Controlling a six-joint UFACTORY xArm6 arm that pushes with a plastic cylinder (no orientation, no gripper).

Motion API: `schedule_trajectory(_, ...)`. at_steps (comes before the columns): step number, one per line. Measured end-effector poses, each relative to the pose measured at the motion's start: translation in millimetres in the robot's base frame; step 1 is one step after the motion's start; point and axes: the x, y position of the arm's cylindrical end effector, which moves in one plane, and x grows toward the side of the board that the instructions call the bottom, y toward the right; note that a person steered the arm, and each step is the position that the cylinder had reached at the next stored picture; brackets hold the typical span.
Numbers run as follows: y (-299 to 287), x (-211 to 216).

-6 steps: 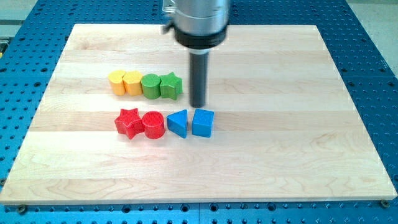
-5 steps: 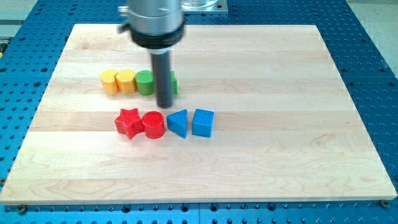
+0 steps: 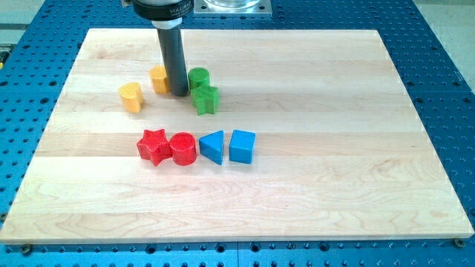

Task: Move the green circle to the top of the green star

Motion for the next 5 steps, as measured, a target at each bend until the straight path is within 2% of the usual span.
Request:
schedule_trajectory(1,0,0)
schedule_trajectory(5,16,-74)
